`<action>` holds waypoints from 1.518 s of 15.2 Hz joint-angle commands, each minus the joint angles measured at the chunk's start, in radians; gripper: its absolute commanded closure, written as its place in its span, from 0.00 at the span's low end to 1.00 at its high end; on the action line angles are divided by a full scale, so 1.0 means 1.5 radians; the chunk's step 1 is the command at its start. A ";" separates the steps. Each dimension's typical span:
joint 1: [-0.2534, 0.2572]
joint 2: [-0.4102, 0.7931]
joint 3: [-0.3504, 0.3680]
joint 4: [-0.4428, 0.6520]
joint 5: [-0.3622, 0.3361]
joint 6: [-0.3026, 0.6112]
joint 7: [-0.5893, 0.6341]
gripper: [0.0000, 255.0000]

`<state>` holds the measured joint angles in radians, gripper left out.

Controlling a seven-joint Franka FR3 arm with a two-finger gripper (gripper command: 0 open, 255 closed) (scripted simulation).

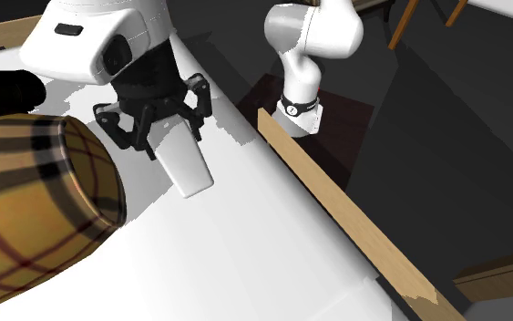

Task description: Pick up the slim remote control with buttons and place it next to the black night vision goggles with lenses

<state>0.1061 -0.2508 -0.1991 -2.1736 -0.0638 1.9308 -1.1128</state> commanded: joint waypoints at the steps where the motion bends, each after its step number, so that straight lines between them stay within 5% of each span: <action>1: -0.011 -0.035 -0.011 -0.033 -0.010 -0.001 -0.017 1.00; 12: -0.095 -0.232 -0.088 -0.182 -0.093 -0.038 -0.126 1.00; 23: -0.201 -0.370 -0.196 -0.236 -0.200 -0.100 -0.275 1.00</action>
<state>-0.1832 -0.7988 -0.4743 -2.5306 -0.3491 1.7856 -1.5004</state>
